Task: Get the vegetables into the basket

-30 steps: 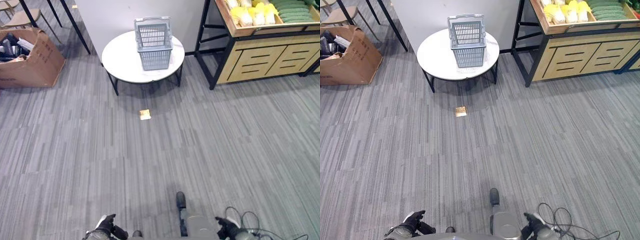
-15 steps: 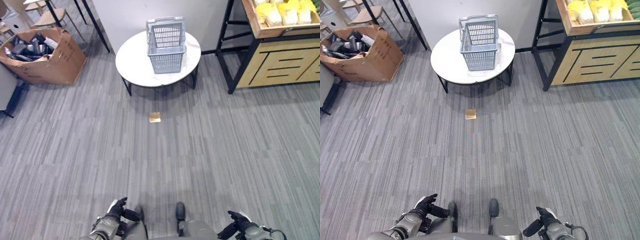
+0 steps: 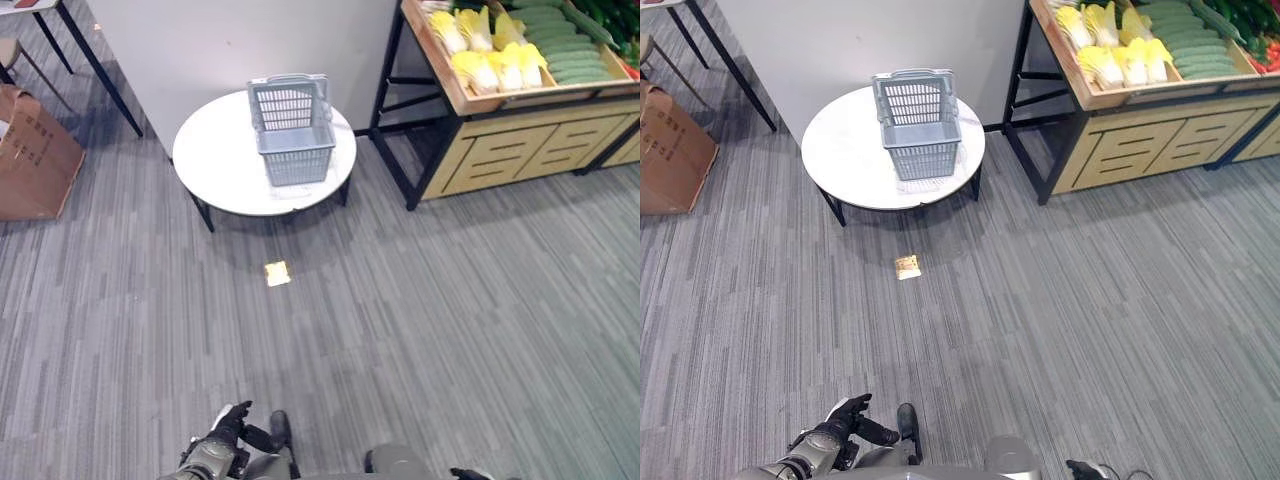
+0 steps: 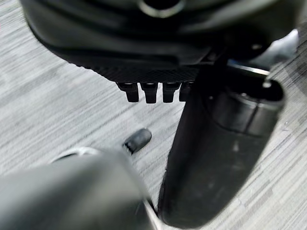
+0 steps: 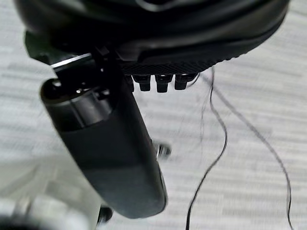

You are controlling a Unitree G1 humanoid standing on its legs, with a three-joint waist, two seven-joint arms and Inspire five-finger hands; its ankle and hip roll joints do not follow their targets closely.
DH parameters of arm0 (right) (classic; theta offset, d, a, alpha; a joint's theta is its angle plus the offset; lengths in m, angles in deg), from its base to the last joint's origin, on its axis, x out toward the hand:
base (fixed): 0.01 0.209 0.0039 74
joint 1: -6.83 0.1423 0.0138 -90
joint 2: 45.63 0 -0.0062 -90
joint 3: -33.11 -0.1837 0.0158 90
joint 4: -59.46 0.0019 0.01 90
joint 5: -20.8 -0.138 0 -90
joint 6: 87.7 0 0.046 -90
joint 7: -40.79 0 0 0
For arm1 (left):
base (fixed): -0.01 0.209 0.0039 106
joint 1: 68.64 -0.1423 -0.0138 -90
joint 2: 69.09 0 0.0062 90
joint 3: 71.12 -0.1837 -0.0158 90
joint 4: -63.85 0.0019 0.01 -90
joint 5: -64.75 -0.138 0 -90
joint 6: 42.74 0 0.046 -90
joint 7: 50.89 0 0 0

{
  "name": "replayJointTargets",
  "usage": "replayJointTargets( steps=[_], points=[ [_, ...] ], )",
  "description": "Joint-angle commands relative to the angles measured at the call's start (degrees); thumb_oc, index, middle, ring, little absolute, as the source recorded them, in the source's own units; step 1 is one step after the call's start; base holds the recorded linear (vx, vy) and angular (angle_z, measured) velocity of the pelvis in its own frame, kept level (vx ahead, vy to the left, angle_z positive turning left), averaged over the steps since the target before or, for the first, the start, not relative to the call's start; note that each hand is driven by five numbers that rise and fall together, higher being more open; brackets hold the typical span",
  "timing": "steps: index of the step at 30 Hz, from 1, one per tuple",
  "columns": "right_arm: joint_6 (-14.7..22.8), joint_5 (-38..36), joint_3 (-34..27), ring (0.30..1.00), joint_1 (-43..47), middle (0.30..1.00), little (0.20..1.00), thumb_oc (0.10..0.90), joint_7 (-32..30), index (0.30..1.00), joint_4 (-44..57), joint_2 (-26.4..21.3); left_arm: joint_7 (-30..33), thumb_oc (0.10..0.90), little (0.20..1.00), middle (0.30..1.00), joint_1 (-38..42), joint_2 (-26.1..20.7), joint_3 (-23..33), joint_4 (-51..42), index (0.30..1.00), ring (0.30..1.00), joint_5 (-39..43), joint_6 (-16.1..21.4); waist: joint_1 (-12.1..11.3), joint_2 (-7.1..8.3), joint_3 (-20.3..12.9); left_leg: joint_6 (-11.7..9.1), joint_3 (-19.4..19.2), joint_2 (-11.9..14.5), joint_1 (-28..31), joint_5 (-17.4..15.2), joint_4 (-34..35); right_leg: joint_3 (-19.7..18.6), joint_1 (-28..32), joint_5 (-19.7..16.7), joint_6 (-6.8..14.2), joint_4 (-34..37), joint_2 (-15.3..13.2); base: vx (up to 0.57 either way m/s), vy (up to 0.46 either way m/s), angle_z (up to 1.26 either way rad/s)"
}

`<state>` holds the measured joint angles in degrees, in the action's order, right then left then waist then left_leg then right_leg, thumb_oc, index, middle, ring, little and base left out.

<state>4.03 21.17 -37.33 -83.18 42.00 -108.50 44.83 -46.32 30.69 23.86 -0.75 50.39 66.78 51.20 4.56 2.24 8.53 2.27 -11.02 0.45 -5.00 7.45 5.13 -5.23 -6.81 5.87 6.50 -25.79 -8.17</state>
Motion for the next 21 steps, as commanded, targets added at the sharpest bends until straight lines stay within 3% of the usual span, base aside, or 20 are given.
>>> replayJointTargets(
  steps=[1, 6, 8, 9, 12, 15, 18, 20, 21],
  points=[
    [0.4, 2.0, 1.8, 1.000, 3.5, 1.000, 1.000, 0.900, -0.5, 1.000, 2.6, -2.1, 0.1, 0.900, 1.000, 1.000, -1.5, -2.9, 2.7, 0.0, 1.000, 1.000, -1.5, -0.9, -2.0, 0.28, 2.3, -2.3, 0.2, 2.3, 0.3, -3.0, -0.1, 1.0, 1.0, -21.7, 3.5, 5.8, -3.4, 0.20, 0.295, -0.22],
    [0.6, 1.5, 2.3, 1.000, 4.0, 1.000, 1.000, 0.900, -0.4, 1.000, 2.9, -1.9, -0.1, 0.900, 1.000, 1.000, -1.4, -3.3, 3.0, 0.6, 1.000, 1.000, -1.6, -0.9, -1.5, 0.23, 3.0, -2.1, 0.4, 1.8, 2.6, -4.5, -0.1, 2.2, -2.4, -18.9, 2.7, 7.2, -1.0, 0.18, 0.110, 0.10],
    [0.8, 1.2, 2.3, 1.000, 4.3, 1.000, 1.000, 0.900, -0.5, 1.000, 3.0, -1.8, 0.0, 0.900, 1.000, 1.000, -1.4, -3.2, 3.0, 0.9, 1.000, 1.000, -2.0, -0.9, -1.2, 0.17, 3.4, -2.5, 0.8, 1.7, 4.8, -6.2, -0.1, 5.4, -4.2, -15.9, 2.7, 13.7, -0.9, 0.43, -0.036, 0.01],
    [0.8, 1.4, 2.4, 1.000, 4.7, 1.000, 1.000, 0.900, -0.5, 1.000, 3.2, -1.7, 0.0, 0.900, 1.000, 1.000, -1.3, -2.8, 2.8, 1.2, 1.000, 1.000, -3.0, -0.8, 0.1, 0.38, 4.2, -2.9, 3.0, 1.1, 8.6, -8.4, -0.3, 4.3, -6.4, -15.5, 3.3, 21.1, 0.2, 0.49, -0.092, -0.09],
    [0.9, 0.6, 1.6, 1.000, 4.3, 1.000, 1.000, 0.900, -0.2, 1.000, 3.0, -1.7, -0.3, 0.900, 1.000, 1.000, -1.7, -2.5, 3.3, 1.9, 1.000, 1.000, -3.2, -0.7, 1.0, 0.43, 3.8, -3.4, 4.9, 0.9, 11.2, -10.1, -0.4, 1.9, -8.0, -16.8, 3.6, 25.1, 1.1, 0.34, -0.115, 0.32],
    [1.0, 0.5, 1.3, 1.000, 3.6, 1.000, 1.000, 0.900, 0.1, 1.000, 3.5, -2.2, -0.8, 0.900, 1.000, 1.000, -2.5, -1.9, 3.1, 2.1, 1.000, 1.000, -3.5, -0.8, 1.5, -0.23, 2.8, -4.0, 6.9, 1.5, 13.9, -11.8, -0.8, 2.3, -7.5, -16.7, 3.1, 24.4, 1.4, 0.31, -0.180, 0.71],
    [1.4, 0.3, 1.0, 1.000, 3.8, 1.000, 1.000, 0.900, -0.1, 1.000, 3.6, -3.6, -0.8, 0.900, 1.000, 1.000, -2.6, -1.3, 2.9, 2.4, 1.000, 1.000, -3.6, -0.9, 1.9, -1.96, 1.6, -6.2, 8.3, 4.4, 14.3, -9.8, -3.8, 4.5, -5.9, -14.7, 0.8, 23.8, 3.7, 0.35, -0.357, 0.47],
    [1.5, 0.0, 0.8, 1.000, 3.7, 1.000, 1.000, 0.900, -0.1, 1.000, 3.7, -4.0, -0.9, 0.900, 1.000, 1.000, -2.6, -1.2, 2.8, 2.3, 1.000, 1.000, -3.5, -0.8, 2.1, -2.37, 1.5, -6.7, 8.8, 4.9, 14.0, -8.9, -5.1, 5.0, -5.6, -14.2, 0.2, 23.6, 4.2, 0.14, -0.168, 0.17],
    [1.7, -0.4, 0.7, 1.000, 3.8, 1.000, 1.000, 0.900, -0.2, 1.000, 4.0, -4.5, -0.9, 0.900, 1.000, 1.000, -2.6, -0.9, 2.4, 1.9, 1.000, 1.000, -3.7, -0.7, 2.3, -2.88, 1.4, -7.7, 9.3, 5.6, 13.4, -7.0, -7.4, 5.3, -5.2, -13.3, -0.4, 23.4, 4.8, 0.07, -0.105, 0.10]
  ],
)
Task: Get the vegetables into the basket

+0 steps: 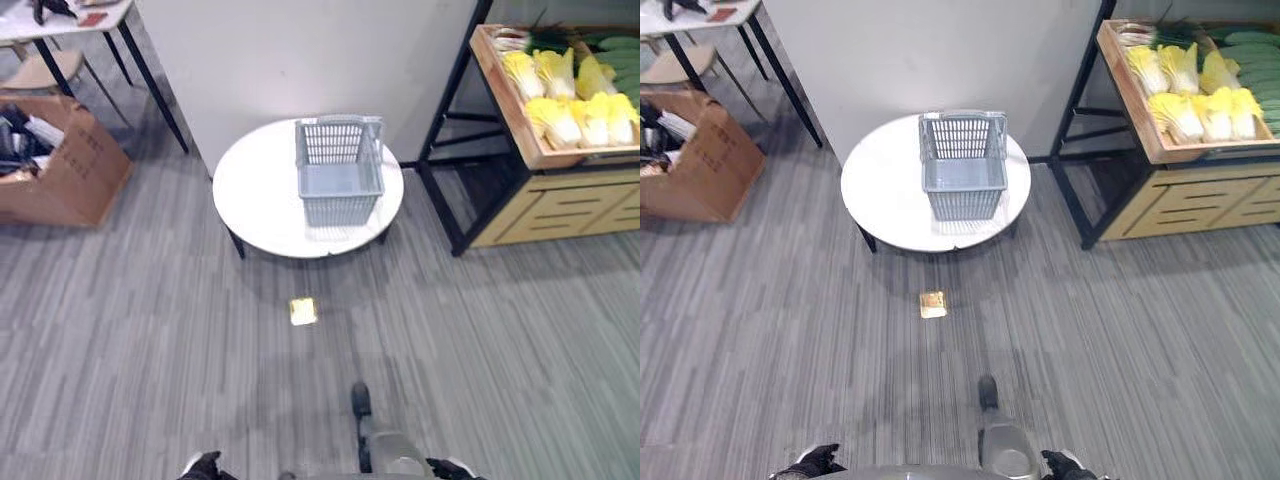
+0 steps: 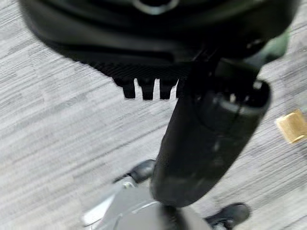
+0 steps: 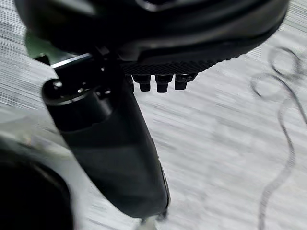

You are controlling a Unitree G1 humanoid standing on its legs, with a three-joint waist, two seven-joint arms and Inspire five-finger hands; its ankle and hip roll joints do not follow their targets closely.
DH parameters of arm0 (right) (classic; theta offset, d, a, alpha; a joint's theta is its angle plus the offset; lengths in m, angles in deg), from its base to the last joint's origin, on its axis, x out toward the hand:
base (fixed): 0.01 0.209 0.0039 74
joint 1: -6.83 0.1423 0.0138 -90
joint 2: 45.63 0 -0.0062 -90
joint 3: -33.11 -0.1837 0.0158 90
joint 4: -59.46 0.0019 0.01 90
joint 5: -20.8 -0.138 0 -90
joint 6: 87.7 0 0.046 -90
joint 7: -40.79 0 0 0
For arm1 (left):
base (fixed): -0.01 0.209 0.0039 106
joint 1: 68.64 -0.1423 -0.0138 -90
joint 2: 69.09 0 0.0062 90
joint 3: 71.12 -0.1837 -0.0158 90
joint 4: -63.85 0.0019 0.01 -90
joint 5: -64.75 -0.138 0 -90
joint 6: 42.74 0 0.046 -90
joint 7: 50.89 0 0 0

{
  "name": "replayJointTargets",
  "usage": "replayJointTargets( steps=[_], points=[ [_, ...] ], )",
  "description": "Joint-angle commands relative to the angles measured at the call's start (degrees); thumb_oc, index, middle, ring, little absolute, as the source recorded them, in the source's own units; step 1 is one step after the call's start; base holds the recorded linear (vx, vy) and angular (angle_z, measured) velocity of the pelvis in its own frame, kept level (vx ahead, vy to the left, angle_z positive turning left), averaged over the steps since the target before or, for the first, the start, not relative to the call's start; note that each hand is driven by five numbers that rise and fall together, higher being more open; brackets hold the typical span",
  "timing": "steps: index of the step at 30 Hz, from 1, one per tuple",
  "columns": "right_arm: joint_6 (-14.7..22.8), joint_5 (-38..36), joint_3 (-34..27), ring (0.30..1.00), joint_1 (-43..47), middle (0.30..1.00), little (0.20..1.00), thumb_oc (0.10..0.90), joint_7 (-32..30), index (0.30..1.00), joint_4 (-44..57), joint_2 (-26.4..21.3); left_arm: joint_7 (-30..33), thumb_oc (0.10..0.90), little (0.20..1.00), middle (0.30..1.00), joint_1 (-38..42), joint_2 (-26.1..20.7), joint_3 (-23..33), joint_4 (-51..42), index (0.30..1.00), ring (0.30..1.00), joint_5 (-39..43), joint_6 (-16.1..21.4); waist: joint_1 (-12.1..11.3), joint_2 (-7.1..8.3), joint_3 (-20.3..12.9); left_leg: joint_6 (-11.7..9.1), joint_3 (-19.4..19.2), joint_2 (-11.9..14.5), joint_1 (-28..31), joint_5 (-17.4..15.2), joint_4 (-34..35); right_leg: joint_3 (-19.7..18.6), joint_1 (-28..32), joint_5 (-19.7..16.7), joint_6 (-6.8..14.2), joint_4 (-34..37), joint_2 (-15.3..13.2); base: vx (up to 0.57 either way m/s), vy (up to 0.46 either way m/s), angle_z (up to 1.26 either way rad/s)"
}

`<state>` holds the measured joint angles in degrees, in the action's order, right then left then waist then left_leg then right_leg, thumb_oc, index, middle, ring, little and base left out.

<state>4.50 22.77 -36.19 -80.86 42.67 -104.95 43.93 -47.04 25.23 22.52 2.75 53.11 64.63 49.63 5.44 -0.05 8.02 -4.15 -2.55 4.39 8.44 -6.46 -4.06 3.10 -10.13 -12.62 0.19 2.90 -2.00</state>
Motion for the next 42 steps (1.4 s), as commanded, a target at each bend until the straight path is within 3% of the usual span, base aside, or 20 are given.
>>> replayJointTargets(
  steps=[1, 2, 3, 5, 7, 11, 12, 13, 14, 16, 17, 19, 22, 25, 27, 30, 31, 38, 40, 42],
  points=[
    [1.2, -2.0, -0.4, 1.000, 1.5, 1.000, 1.000, 0.900, -0.9, 1.000, 0.5, -3.6, -0.1, 0.900, 1.000, 1.000, 2.9, 0.4, -1.1, -0.9, 1.000, 1.000, -1.5, 0.9, 1.5, -0.64, 1.9, -1.3, 0.9, 1.7, -0.1, 6.9, 1.7, -2.9, -1.8, 5.2, 5.9, -5.4, -1.3, 0.18, -0.214, 0.08],
    [1.2, -2.6, -0.7, 1.000, 1.6, 1.000, 1.000, 0.900, -1.0, 1.000, 0.3, -4.1, 0.2, 0.900, 1.000, 1.000, 3.1, 0.8, -0.7, -0.9, 1.000, 1.000, -0.6, 0.8, 1.4, -0.88, 2.3, -2.3, 1.9, 1.6, -1.8, 9.3, -2.2, -2.6, -0.8, 6.4, 4.8, -5.7, -0.8, 0.30, -0.297, 0.08],
    [1.2, -3.3, -1.8, 1.000, 0.9, 1.000, 1.000, 0.900, -1.4, 1.000, -1.0, -4.6, 1.0, 0.900, 1.000, 1.000, 3.7, 0.9, 0.9, -1.4, 1.000, 1.000, 2.8, 0.8, 1.3, -0.74, 3.0, -3.8, 3.2, 1.8, -4.7, 14.2, -10.3, -1.9, 1.4, 8.6, 2.8, -6.5, -0.5, 0.30, -0.296, 0.11],
    [1.2, -3.4, -2.1, 1.000, 0.2, 1.000, 1.000, 0.900, -1.6, 1.000, -1.5, -4.8, 1.1, 0.900, 1.000, 1.000, 3.6, 1.0, 1.3, -2.0, 1.000, 1.000, 3.9, 0.8, 1.1, -0.47, 3.2, -3.6, 3.5, 1.7, -6.3, 15.9, -15.0, -1.8, 3.0, 10.2, 1.7, -7.1, -0.3, 0.25, -0.194, 0.34],
    [1.0, -3.5, -2.5, 1.000, -0.3, 1.000, 1.000, 0.900, -1.8, 1.000, -2.2, -5.0, 1.0, 0.900, 1.000, 1.000, 3.6, 1.2, 1.4, -2.2, 1.000, 1.000, 4.8, 0.9, 0.9, -0.18, 3.7, -2.7, 2.5, 1.4, -8.9, 15.4, -15.1, -1.9, 4.6, 11.0, 1.8, -7.5, -0.8, 0.26, -0.107, 0.09],
    [0.8, -3.7, -3.0, 1.000, -0.6, 1.000, 1.000, 0.900, -2.1, 1.000, -2.5, -5.0, 1.4, 0.900, 1.000, 1.000, 3.6, 1.3, 1.5, -2.6, 1.000, 1.000, 5.3, 1.2, 0.3, 0.28, 4.0, -1.3, 0.6, 1.6, -13.3, 10.8, -8.5, -2.7, 6.8, 12.5, 2.9, -7.0, -1.9, 0.24, 0.023, 0.15],
    [0.6, -3.5, -2.9, 1.000, -0.7, 1.000, 1.000, 0.900, -2.4, 1.000, -2.5, -5.0, 1.6, 0.900, 1.000, 1.000, 3.5, 1.3, 1.3, -2.7, 1.000, 1.000, 5.2, 1.4, -0.4, -0.25, 3.6, -1.3, 0.8, 3.2, -16.8, 11.3, -0.9, -3.7, 7.9, 13.9, 3.6, -7.0, -2.3, 0.37, 0.192, -0.04],
    [0.6, -3.3, -3.0, 1.000, -0.8, 1.000, 1.000, 0.900, -2.6, 1.000, -2.5, -4.9, 1.8, 0.900, 1.000, 1.000, 3.5, 1.3, 1.1, -2.8, 1.000, 1.000, 5.0, 1.5, -0.9, -0.85, 3.7, -1.8, 1.3, 4.2, -18.5, 14.2, 2.2, -4.2, 8.9, 14.5, 3.8, -7.0, -2.2, 0.31, 0.171, -0.16],
    [0.6, -3.3, -3.0, 1.000, -0.8, 1.000, 1.000, 0.900, -2.6, 1.000, -2.5, -4.9, 1.8, 0.900, 1.000, 1.000, 3.4, 1.3, 1.1, -2.8, 1.000, 1.000, 5.0, 1.5, -0.9, -0.77, 3.8, -1.8, 1.3, 4.1, -18.2, 14.3, 2.5, -4.2, 9.0, 14.6, 3.8, -7.1, -2.2, 0.21, 0.134, -0.22],
    [0.7, -2.9, -3.2, 1.000, -0.6, 1.000, 1.000, 0.900, -2.8, 1.000, -2.4, -4.9, 2.0, 0.900, 1.000, 1.000, 3.4, 0.9, 1.1, -2.5, 1.000, 1.000, 4.7, 1.6, -2.0, -1.64, 3.2, -3.2, 2.4, 5.4, -20.2, 19.1, 8.4, -6.5, 12.2, 15.6, 4.6, -6.7, -2.4, 0.43, 0.273, -0.60],
    [0.7, -2.8, -3.3, 1.000, -0.6, 1.000, 1.000, 0.900, -2.6, 1.000, -2.6, -4.8, 1.9, 0.900, 1.000, 1.000, 3.1, 0.9, 1.3, -2.3, 1.000, 1.000, 4.6, 1.7, -2.5, -1.56, 2.8, -3.4, 3.2, 5.2, -20.0, 19.3, 8.6, -7.4, 13.2, 16.0, 4.9, -6.6, -2.7, 0.50, 0.384, -0.89],
    [0.5, -2.0, -3.8, 1.000, -1.7, 1.000, 1.000, 0.900, -2.2, 1.000, -3.3, -4.2, 1.7, 0.900, 1.000, 1.000, 2.5, 0.8, 1.4, -1.4, 1.000, 1.000, 4.1, 1.4, -2.3, -1.15, 1.4, -2.8, 1.4, 4.7, -18.4, 17.9, 9.1, -8.2, 14.4, 16.5, 6.4, -7.2, -4.3, 0.33, 0.360, -0.87],
    [0.2, -1.5, -4.3, 1.000, -2.0, 1.000, 1.000, 0.900, -2.0, 1.000, -3.5, -3.8, 1.0, 0.900, 1.000, 1.000, 2.7, 0.3, 0.5, -1.6, 1.000, 1.000, 2.9, 1.3, -1.8, -0.37, 0.9, -1.4, -1.4, 3.3, -16.6, 16.8, 9.1, -9.6, 12.9, 13.9, 7.8, -11.2, -6.1, 0.20, 0.326, -0.66],
    [-0.4, -0.2, -2.7, 1.000, -1.3, 1.000, 1.000, 0.900, -1.6, 1.000, -3.5, -2.9, 0.5, 0.900, 1.000, 1.000, 3.3, -0.9, -1.0, -2.4, 1.000, 1.000, 1.2, 1.3, -1.3, 1.22, 1.1, 0.7, -5.3, 1.5, -13.8, 14.2, 9.1, -11.0, 9.8, 6.6, 9.3, -14.7, -8.0, 0.14, 0.323, -0.51],
    [-0.5, 1.0, -1.3, 1.000, -0.7, 1.000, 1.000, 0.900, -1.3, 1.000, -3.0, -2.2, 0.6, 0.900, 1.000, 1.000, 3.6, -1.7, -0.2, -2.9, 1.000, 1.000, 1.6, 1.1, -1.7, 1.94, 1.2, 2.2, -7.2, -0.2, -11.9, 12.1, 9.1, -8.5, 7.7, 1.7, 9.7, -17.6, -10.0, 0.18, 0.390, -0.54],
    [-0.5, 1.4, -0.8, 1.000, -0.6, 1.000, 1.000, 0.900, -1.3, 1.000, -2.4, -1.8, 0.9, 0.900, 1.000, 1.000, 3.7, -2.2, 0.5, -2.8, 1.000, 1.000, 1.9, 0.9, -2.2, 2.46, 1.3, 3.0, -8.2, -1.0, -10.8, 10.9, 9.1, -5.7, 6.8, -0.2, 9.9, -19.4, -11.3, 0.12, 0.198, -0.18],
    [-0.4, 1.8, -0.2, 1.000, -0.5, 1.000, 1.000, 0.900, -1.2, 1.000, -2.0, -1.3, 0.9, 0.900, 1.000, 1.000, 3.5, -2.3, 1.0, -2.6, 1.000, 1.000, 2.0, 0.7, -2.9, 3.00, 1.2, 3.7, -9.0, -1.8, -9.7, 9.6, 9.1, -2.0, 6.6, -1.3, 10.0, -20.3, -12.5, 0.15, 0.175, -0.06],
    [0.3, 1.4, 0.5, 1.000, 0.1, 1.000, 1.000, 0.900, -1.1, 1.000, -0.7, -1.2, 0.5, 0.900, 1.000, 1.000, 2.8, -2.4, 1.4, -1.8, 1.000, 1.000, 1.3, 0.9, -3.3, 3.58, 1.4, 3.6, -9.3, -2.0, -7.6, 7.9, 9.1, 0.4, 4.4, 2.1, 9.9, -14.5, -11.1, 0.13, 0.053, -0.09],
    [0.4, 1.0, 0.7, 1.000, 0.7, 1.000, 1.000, 0.900, -1.1, 1.000, -0.6, -0.9, 0.6, 0.900, 1.000, 1.000, 2.9, -2.2, 1.2, -1.7, 1.000, 1.000, 1.2, 1.1, -2.7, 3.31, 1.8, 2.7, -8.1, -1.4, -6.8, 7.6, 9.1, -1.8, 2.3, 3.1, 10.3, -9.1, -10.6, 0.12, -0.060, 0.09],
    [0.4, 0.9, 0.7, 1.000, 0.8, 1.000, 1.000, 0.900, -1.1, 1.000, -0.5, -0.7, 0.6, 0.900, 1.000, 1.000, 2.8, -2.1, 1.2, -1.7, 1.000, 1.000, 1.1, 1.1, -2.4, 3.25, 2.0, 2.5, -7.5, -1.2, -6.3, 7.5, 9.1, -3.0, 1.9, 3.0, 10.5, -8.3, -10.4, 0.11, -0.091, 0.15]
  ],
)
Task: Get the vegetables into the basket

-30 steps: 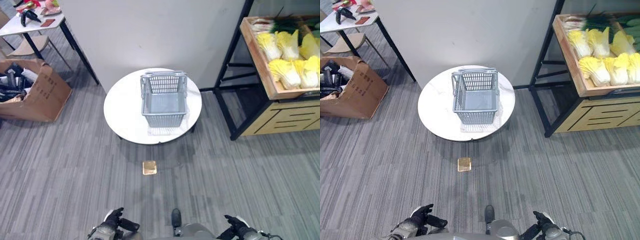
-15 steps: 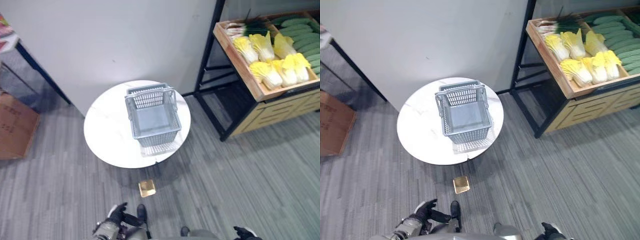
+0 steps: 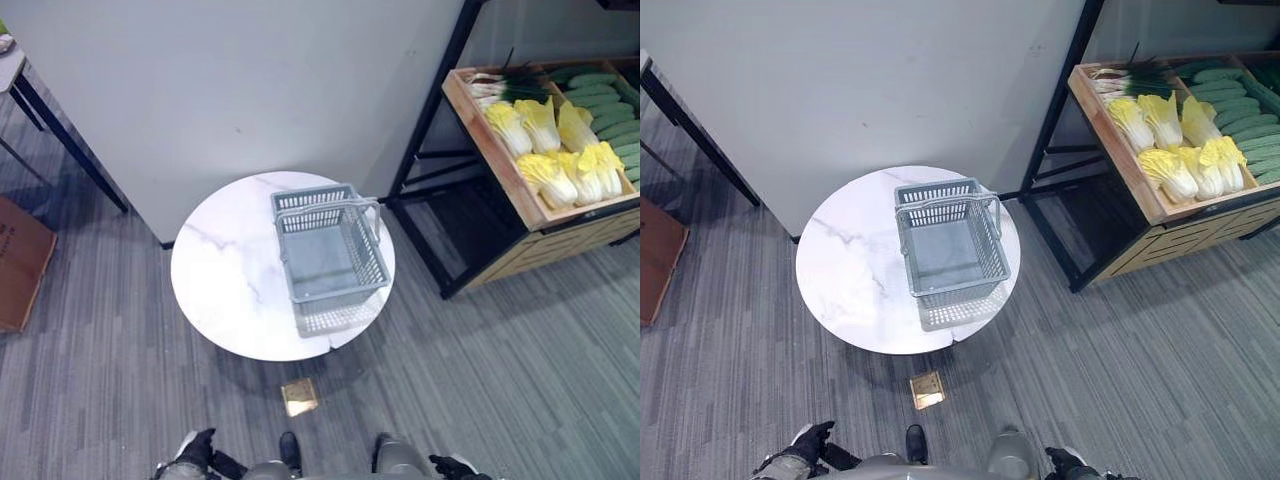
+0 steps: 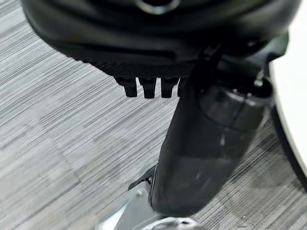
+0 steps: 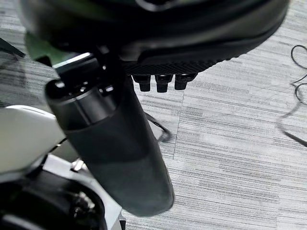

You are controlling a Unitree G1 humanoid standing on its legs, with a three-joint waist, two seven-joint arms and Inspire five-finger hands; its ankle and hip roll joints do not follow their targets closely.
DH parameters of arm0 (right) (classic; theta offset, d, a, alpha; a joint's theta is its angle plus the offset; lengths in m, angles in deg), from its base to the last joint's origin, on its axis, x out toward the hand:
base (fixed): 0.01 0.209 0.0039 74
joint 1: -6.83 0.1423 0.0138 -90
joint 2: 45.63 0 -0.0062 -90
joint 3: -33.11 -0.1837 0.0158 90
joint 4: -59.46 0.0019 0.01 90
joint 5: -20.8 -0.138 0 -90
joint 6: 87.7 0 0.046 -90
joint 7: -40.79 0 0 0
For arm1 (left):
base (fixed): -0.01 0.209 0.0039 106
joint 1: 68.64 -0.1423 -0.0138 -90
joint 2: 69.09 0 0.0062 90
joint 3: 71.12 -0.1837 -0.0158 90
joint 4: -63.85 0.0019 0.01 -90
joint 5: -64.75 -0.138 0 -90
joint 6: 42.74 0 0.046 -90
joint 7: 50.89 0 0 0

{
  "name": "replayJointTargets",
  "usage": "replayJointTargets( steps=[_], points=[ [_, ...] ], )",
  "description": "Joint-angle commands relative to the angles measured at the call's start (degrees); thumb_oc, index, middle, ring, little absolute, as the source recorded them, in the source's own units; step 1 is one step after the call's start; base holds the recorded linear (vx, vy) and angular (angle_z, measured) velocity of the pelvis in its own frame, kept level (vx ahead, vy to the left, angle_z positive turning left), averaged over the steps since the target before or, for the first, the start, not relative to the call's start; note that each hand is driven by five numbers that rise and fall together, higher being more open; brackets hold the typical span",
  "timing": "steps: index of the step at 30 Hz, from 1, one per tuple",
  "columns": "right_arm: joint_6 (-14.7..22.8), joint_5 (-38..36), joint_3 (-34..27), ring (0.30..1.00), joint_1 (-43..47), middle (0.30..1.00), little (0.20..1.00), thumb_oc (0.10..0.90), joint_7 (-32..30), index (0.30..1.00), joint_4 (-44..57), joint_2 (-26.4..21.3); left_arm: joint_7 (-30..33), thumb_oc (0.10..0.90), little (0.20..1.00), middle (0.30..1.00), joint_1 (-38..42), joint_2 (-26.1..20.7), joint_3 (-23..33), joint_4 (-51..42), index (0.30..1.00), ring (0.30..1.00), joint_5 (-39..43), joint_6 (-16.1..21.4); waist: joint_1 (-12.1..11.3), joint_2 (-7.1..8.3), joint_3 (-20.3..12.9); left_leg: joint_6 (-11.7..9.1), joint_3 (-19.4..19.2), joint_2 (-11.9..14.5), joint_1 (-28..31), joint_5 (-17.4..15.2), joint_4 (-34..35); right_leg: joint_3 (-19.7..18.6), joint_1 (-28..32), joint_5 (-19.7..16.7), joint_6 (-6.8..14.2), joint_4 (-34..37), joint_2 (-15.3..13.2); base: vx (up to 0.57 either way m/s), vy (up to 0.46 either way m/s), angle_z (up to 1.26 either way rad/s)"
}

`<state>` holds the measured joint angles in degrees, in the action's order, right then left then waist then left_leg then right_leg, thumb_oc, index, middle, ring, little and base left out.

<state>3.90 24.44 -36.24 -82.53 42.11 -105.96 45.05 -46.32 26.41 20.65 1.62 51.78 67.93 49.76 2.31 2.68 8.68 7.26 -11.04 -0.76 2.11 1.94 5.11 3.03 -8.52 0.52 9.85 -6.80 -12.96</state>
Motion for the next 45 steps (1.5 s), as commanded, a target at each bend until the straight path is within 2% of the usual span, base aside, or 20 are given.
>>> replayJointTargets(
  steps=[1, 5, 8, 14, 20, 22, 23, 24, 26, 27, 29, 31, 33, 34, 35, 36, 37, 41, 44, 45],
  points=[
    [1.0, -1.0, 0.9, 1.000, 2.6, 1.000, 1.000, 0.900, -0.3, 1.000, 0.6, -1.8, -0.2, 0.900, 1.000, 1.000, 1.5, -0.2, 2.2, -0.2, 1.000, 1.000, -2.3, 1.1, 1.0, 0.59, 1.7, -9.3, 2.3, 4.3, 0.9, -1.0, -0.1, -5.9, -0.5, -10.3, 1.1, 1.5, 1.0, 0.13, -0.147, 0.19],
    [1.2, -1.2, 0.9, 1.000, 2.6, 1.000, 1.000, 0.900, -0.1, 1.000, 1.1, -1.8, -0.3, 0.900, 1.000, 1.000, 1.3, -0.1, 2.2, 0.1, 1.000, 1.000, -2.6, 1.1, 0.6, 0.72, 1.1, -10.0, 3.3, 5.0, 1.4, -1.1, -0.1, -5.0, 1.1, -7.9, 0.7, 3.1, 1.6, 0.06, -0.154, 0.44],
    [1.4, -1.1, 1.0, 1.000, 2.7, 1.000, 1.000, 0.900, -0.3, 1.000, 0.8, -2.6, -0.4, 0.900, 1.000, 1.000, 1.2, 0.3, 2.7, 0.3, 1.000, 1.000, -1.8, 1.0, -0.2, -0.14, 0.2, -11.4, 4.4, 7.0, 0.8, 0.0, -0.1, -2.0, 3.5, -5.8, -0.7, 5.3, 3.3, 0.02, -0.255, 0.18],
    [1.7, -4.7, -2.5, 1.000, 1.6, 1.000, 1.000, 0.900, -1.1, 1.000, -0.7, -4.2, -0.1, 0.900, 1.000, 1.000, 0.4, 1.2, 4.0, 1.2, 1.000, 1.000, -0.2, 1.0, 0.4, -0.77, -0.9, -12.9, 5.8, 9.2, -0.1, 1.4, -0.1, -0.3, 5.9, -4.8, -1.8, 7.1, 4.8, 0.00, -0.148, 0.13],
    [1.6, -5.6, -5.6, 1.000, 0.6, 1.000, 1.000, 0.900, -2.3, 1.000, -3.1, -6.2, 0.4, 0.900, 1.000, 1.000, -0.9, 0.9, 5.7, 2.0, 1.000, 1.000, 0.6, 0.9, 0.5, -0.52, -2.1, -13.0, 5.6, 9.3, 0.6, 0.9, -0.1, -0.1, 7.7, -5.0, -1.7, 8.8, 4.9, 0.02, -0.040, 0.02],
    [1.7, -6.2, -8.1, 1.000, 0.4, 1.000, 1.000, 0.900, -3.3, 1.000, -3.8, -8.4, 0.4, 0.900, 1.000, 1.000, -1.4, 0.6, 6.4, 2.4, 1.000, 1.000, 0.6, 0.9, 0.6, -0.11, -2.7, -13.0, 5.4, 9.3, 1.0, 0.5, -0.1, -0.2, 8.3, -5.5, -1.4, 9.9, 4.8, 0.00, 0.000, 0.00],
    [1.7, -6.7, -11.8, 1.000, 1.1, 1.000, 1.000, 0.900, -4.8, 1.000, -4.4, -12.6, 0.4, 0.900, 1.000, 1.000, -2.0, 0.1, 6.9, 2.5, 1.000, 1.000, 0.5, 0.9, 0.8, 0.28, -3.0, -13.1, 5.0, 9.1, 1.3, 0.1, -0.1, -0.4, 8.6, -6.0, -1.1, 10.3, 4.5, 0.00, 0.000, 0.00],
    [1.7, -6.7, -11.9, 1.000, 1.1, 1.000, 1.000, 0.900, -4.8, 1.000, -4.4, -12.6, 0.4, 0.900, 1.000, 1.000, -2.0, 0.1, 6.9, 2.5, 1.000, 1.000, 0.5, 0.9, 0.8, 0.28, -3.0, -13.1, 5.0, 9.1, 1.3, 0.1, -0.1, -0.4, 8.6, -6.0, -1.1, 10.3, 4.5, -0.01, 0.018, -0.07],
    [2.3, -7.1, -16.8, 1.000, 2.5, 1.000, 1.000, 0.900, -7.6, 1.000, -0.4, -18.9, 0.2, 0.900, 1.000, 1.000, -2.8, -0.4, 7.9, 3.0, 1.000, 1.000, 0.3, 1.0, 1.3, 1.06, -3.4, -13.1, 4.2, 9.1, 1.5, -0.3, -0.1, -1.4, 8.2, -6.6, -0.6, 10.4, 4.2, -0.03, 0.033, -0.12],
    [2.3, -7.1, -16.8, 1.000, 2.5, 1.000, 1.000, 0.900, -7.6, 1.000, -0.4, -18.9, 0.2, 0.900, 1.000, 1.000, -2.8, -0.4, 7.9, 3.0, 1.000, 1.000, 0.2, 1.0, 1.3, 1.05, -3.3, -13.1, 4.2, 9.1, 1.5, -0.3, -0.1, -1.4, 8.2, -6.6, -0.6, 10.4, 4.2, -0.04, 0.045, -0.22],
    [3.1, -5.1, -17.8, 1.000, 3.6, 1.000, 1.000, 0.900, -9.6, 1.000, 6.5, -22.9, 0.0, 0.900, 1.000, 1.000, -3.2, -0.4, 8.4, 3.3, 1.000, 1.000, -0.1, 1.0, 1.4, 1.65, -3.5, -13.0, 3.5, 8.8, 1.7, -0.7, -0.1, -2.0, 8.0, -7.3, -0.2, 10.6, 3.8, -0.03, 0.037, -0.23],
    [3.4, -0.2, -18.6, 1.000, 3.1, 1.000, 1.000, 0.900, -12.2, 1.000, 18.3, -27.0, 0.2, 0.900, 1.000, 1.000, -3.6, -0.2, 9.1, 2.8, 1.000, 1.000, -0.1, 1.2, 1.6, 1.82, -3.6, -12.9, 3.1, 8.7, 1.7, -0.8, -0.1, -2.3, 7.7, -7.6, 0.0, 10.6, 3.6, -0.04, 0.047, -0.17],
    [4.8, 8.8, -24.0, 1.000, 1.7, 1.000, 1.000, 0.900, -16.7, 1.000, 44.7, -34.2, 0.9, 0.900, 1.000, 1.000, -3.9, 0.2, 11.3, 2.8, 1.000, 1.000, -1.0, 1.1, 1.8, 1.93, -4.0, -12.7, 2.8, 8.5, 2.0, -1.2, -0.1, -2.6, 7.8, -7.8, 0.2, 10.8, 3.4, -0.01, 0.047, -0.10],
    [5.6, 9.7, -24.8, 1.000, 2.1, 1.000, 1.000, 0.900, -17.6, 1.000, 47.2, -34.6, 0.9, 0.900, 1.000, 1.000, -3.9, 0.3, 11.5, 2.9, 1.000, 1.000, -1.3, 1.1, 1.5, 1.94, -4.1, -12.7, 2.9, 8.5, 2.2, -1.2, -0.1, -2.4, 8.1, -7.8, 0.2, 10.9, 3.3, 0.00, 0.000, 0.00],
    [6.6, 11.2, -24.9, 1.000, 3.9, 1.000, 1.000, 0.900, -17.9, 1.000, 53.9, -35.9, 1.0, 0.900, 1.000, 1.000, -3.8, 0.3, 11.8, 3.4, 1.000, 1.000, -2.2, 0.9, 1.0, 1.95, -4.5, -12.7, 3.1, 8.5, 2.2, -1.3, -0.1, -2.1, 8.5, -7.7, 0.2, 11.2, 3.2, 0.03, -0.012, 0.13],
    [8.5, 15.8, -19.3, 1.000, 9.9, 1.000, 1.000, 0.900, -15.7, 1.000, 65.3, -38.3, 1.1, 0.900, 1.000, 1.000, -3.7, 0.1, 11.3, 3.8, 1.000, 1.000, -4.1, 0.5, -0.8, 2.00, -5.0, -13.0, 3.4, 8.6, 2.2, -1.1, -0.1, -1.4, 9.2, -7.5, 0.0, 11.5, 3.2, 0.02, -0.012, 0.18],
    [8.4, 15.7, -19.0, 1.000, 10.3, 1.000, 1.000, 0.900, -15.6, 1.000, 65.1, -38.3, 1.1, 0.900, 1.000, 1.000, -3.7, 0.1, 11.5, 3.8, 1.000, 1.000, -4.1, 0.5, -0.6, 2.00, -4.9, -13.0, 3.4, 8.6, 2.2, -1.2, -0.1, -1.4, 9.2, -7.5, 0.0, 11.5, 3.2, 0.01, -0.017, 0.19],
    [9.0, 13.5, -5.7, 1.000, 22.2, 1.000, 1.000, 0.900, -11.5, 1.000, 65.4, -36.1, 0.9, 0.900, 1.000, 1.000, -3.8, 0.0, 9.2, 4.1, 1.000, 1.000, -4.6, 0.3, -3.0, 2.17, -5.1, -13.2, 3.7, 8.9, 2.0, -0.8, -0.1, -0.6, 9.6, -7.4, -0.2, 11.8, 3.3, 0.00, -0.016, 0.07],
    [8.8, 10.5, 5.4, 1.000, 35.2, 1.000, 1.000, 0.900, -9.9, 1.000, 59.4, -33.0, 1.2, 0.900, 1.000, 1.000, -3.9, 0.1, 7.0, 3.7, 1.000, 1.000, -3.6, 0.6, -4.8, 2.21, -4.9, -13.6, 4.3, 9.1, 1.7, -0.3, -0.1, 0.1, 9.8, -7.1, -0.4, 11.8, 3.6, 0.00, -0.029, 0.16],
    [8.9, 10.4, 5.7, 1.000, 35.6, 1.000, 1.000, 0.900, -10.0, 1.000, 59.1, -32.9, 1.2, 0.900, 1.000, 1.000, -3.9, 0.1, 7.2, 3.7, 1.000, 1.000, -3.6, 0.6, -4.6, 2.15, -4.8, -13.6, 4.4, 9.1, 1.6, -0.2, -0.1, 0.1, 9.9, -7.1, -0.4, 11.8, 3.6, -0.01, -0.021, 0.09]
  ],
)
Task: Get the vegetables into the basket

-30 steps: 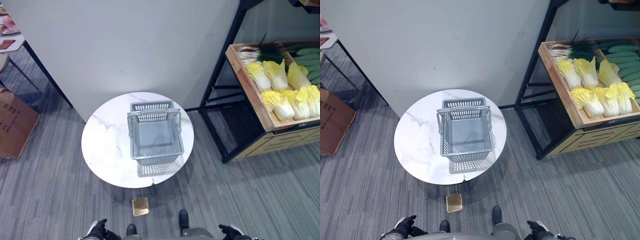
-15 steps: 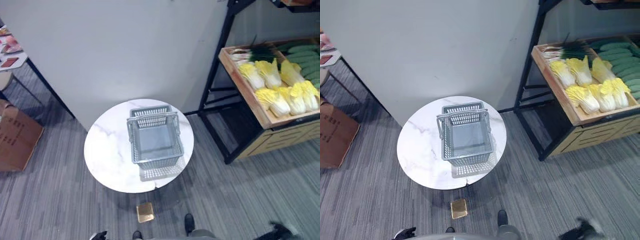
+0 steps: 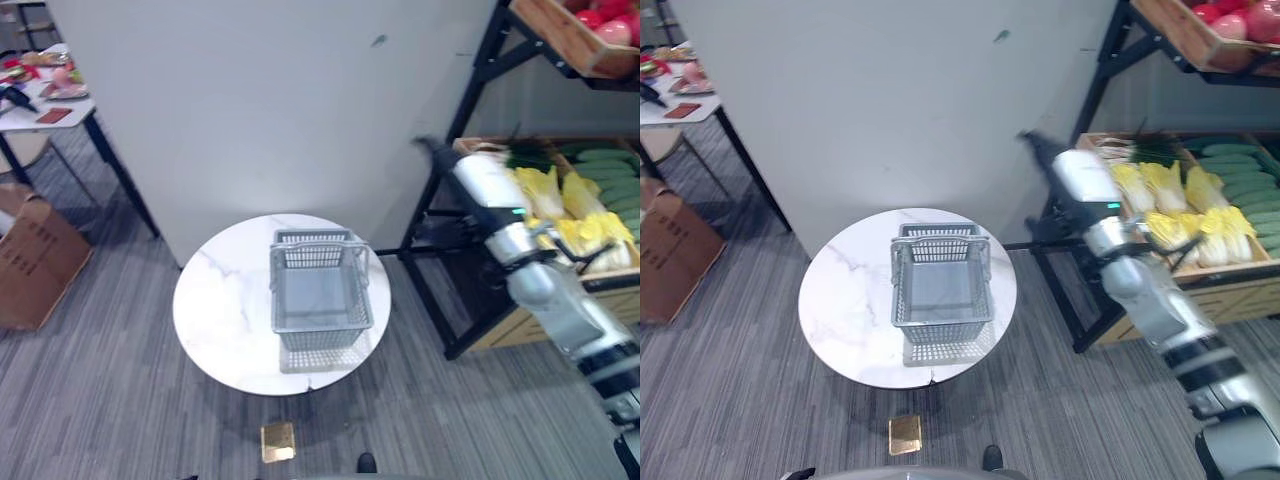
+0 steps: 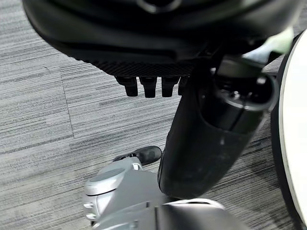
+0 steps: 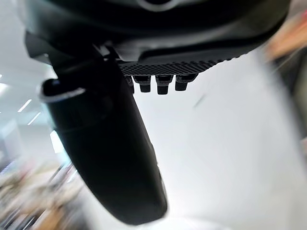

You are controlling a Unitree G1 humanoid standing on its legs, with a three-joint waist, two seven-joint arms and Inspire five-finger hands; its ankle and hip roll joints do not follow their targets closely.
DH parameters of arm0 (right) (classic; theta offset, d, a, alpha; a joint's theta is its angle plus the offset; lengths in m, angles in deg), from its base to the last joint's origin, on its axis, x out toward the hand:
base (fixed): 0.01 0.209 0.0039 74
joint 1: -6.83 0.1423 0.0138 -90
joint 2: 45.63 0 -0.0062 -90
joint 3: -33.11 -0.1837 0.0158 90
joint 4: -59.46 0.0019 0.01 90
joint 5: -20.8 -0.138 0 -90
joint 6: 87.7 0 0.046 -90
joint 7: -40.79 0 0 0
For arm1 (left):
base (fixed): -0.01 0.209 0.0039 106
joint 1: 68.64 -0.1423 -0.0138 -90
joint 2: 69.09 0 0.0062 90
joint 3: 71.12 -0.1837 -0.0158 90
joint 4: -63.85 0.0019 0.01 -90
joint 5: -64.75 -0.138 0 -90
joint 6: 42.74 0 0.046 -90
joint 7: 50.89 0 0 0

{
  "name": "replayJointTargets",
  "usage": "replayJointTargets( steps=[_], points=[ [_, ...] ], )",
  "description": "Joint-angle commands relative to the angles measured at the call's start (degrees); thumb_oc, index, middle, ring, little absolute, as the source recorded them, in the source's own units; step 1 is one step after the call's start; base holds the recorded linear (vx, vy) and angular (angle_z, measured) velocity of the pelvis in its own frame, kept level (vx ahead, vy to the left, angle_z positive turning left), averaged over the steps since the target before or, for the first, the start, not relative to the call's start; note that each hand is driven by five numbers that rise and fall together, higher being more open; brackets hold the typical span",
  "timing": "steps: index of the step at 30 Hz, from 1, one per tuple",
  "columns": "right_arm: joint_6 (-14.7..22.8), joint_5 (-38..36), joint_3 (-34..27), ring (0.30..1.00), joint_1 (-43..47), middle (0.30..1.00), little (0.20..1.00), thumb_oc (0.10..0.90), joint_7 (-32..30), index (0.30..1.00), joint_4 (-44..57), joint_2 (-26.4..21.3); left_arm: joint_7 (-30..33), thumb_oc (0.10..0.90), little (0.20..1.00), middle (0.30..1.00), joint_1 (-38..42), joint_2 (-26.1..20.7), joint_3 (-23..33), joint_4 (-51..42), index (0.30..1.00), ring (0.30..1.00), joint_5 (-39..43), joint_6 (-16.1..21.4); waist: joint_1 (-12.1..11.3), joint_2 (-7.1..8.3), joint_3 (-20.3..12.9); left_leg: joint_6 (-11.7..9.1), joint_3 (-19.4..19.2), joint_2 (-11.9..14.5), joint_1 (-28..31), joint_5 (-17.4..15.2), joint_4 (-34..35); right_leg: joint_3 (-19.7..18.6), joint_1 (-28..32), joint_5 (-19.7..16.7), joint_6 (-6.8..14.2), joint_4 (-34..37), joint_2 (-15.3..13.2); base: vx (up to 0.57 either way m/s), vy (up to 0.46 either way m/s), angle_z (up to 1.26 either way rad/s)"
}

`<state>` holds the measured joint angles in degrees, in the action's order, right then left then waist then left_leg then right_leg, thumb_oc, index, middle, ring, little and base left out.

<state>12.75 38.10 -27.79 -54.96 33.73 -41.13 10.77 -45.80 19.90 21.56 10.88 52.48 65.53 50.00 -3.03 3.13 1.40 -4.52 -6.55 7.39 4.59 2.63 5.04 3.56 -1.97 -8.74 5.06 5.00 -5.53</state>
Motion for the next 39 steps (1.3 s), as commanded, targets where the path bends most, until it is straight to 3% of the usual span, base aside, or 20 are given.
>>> replayJointTargets(
  steps=[1, 7, 10, 11, 23, 39],
  points=[
    [-0.2, -3.3, -0.6, 1.000, 10.8, 1.000, 1.000, 0.900, -1.3, 1.000, -6.9, 1.6, 0.6, 0.900, 1.000, 1.000, 2.7, -0.7, -2.8, 2.9, 1.000, 1.000, -0.7, 0.5, 0.4, 1.83, 2.6, -1.9, 0.0, 1.1, -1.0, -0.8, 0.0, -0.2, 3.3, 2.2, 4.3, 0.0, -3.8, -0.01, -0.015, 0.08],
    [-1.6, -4.2, 9.4, 1.000, 25.3, 1.000, 1.000, 0.900, -0.6, 1.000, -15.8, 5.6, 1.8, 0.900, 1.000, 1.000, 4.2, -1.5, -4.0, 1.8, 1.000, 1.000, 3.4, 1.1, -1.3, 1.54, 5.2, -2.7, 2.5, 1.6, -4.1, 0.8, 0.0, 1.2, 2.4, 2.3, 3.8, 0.0, -3.4, -0.05, -0.027, 0.14],
    [-1.9, -4.5, 10.4, 1.000, 27.6, 1.000, 1.000, 0.900, -0.8, 1.000, -17.9, 6.6, 2.1, 0.900, 1.000, 1.000, 4.7, -1.7, -4.5, 1.5, 1.000, 1.000, 4.0, 1.4, -1.7, 1.33, 6.0, -2.8, 3.1, 1.7, -5.3, 1.3, 0.0, 1.6, 1.7, 2.2, 3.7, 0.0, -3.4, -0.07, -0.015, 0.18],
    [-2.7, -4.6, 12.6, 1.000, 33.0, 1.000, 1.000, 0.900, -1.7, 1.000, -22.8, 8.5, 2.4, 0.900, 1.000, 1.000, 6.3, -2.0, -5.8, 0.7, 1.000, 1.000, 5.8, 2.0, -2.5, 1.10, 7.9, -2.9, 4.1, 1.8, -7.7, 2.3, 0.0, 2.2, -0.2, 1.7, 3.7, 0.0, -3.3, -0.14, -0.016, 0.16],
    [-5.2, -7.2, 15.4, 1.000, 44.3, 1.000, 1.000, 0.900, -5.7, 1.000, -39.6, 16.3, 5.2, 0.900, 1.000, 1.000, 11.1, -2.5, -10.7, -1.5, 1.000, 1.000, 10.5, 3.6, -4.3, 1.07, 12.4, -3.0, 6.1, 1.6, -14.4, 4.5, 0.0, 2.6, -6.1, 0.2, 3.7, -0.2, -3.3, -0.03, 0.010, 0.07],
    [-5.8, -7.5, 19.5, 1.000, 51.9, 1.000, 1.000, 0.900, -7.6, 1.000, -52.2, 9.8, 6.2, 0.900, 1.000, 1.000, 12.3, -1.7, -13.9, -2.4, 1.000, 1.000, 12.2, 4.0, -5.0, 0.08, 14.2, -2.7, 7.5, 0.1, -17.3, 4.8, 0.0, 3.0, -8.1, 0.2, 4.0, 0.0, -4.5, 0.02, 0.021, 0.07]
  ],
)
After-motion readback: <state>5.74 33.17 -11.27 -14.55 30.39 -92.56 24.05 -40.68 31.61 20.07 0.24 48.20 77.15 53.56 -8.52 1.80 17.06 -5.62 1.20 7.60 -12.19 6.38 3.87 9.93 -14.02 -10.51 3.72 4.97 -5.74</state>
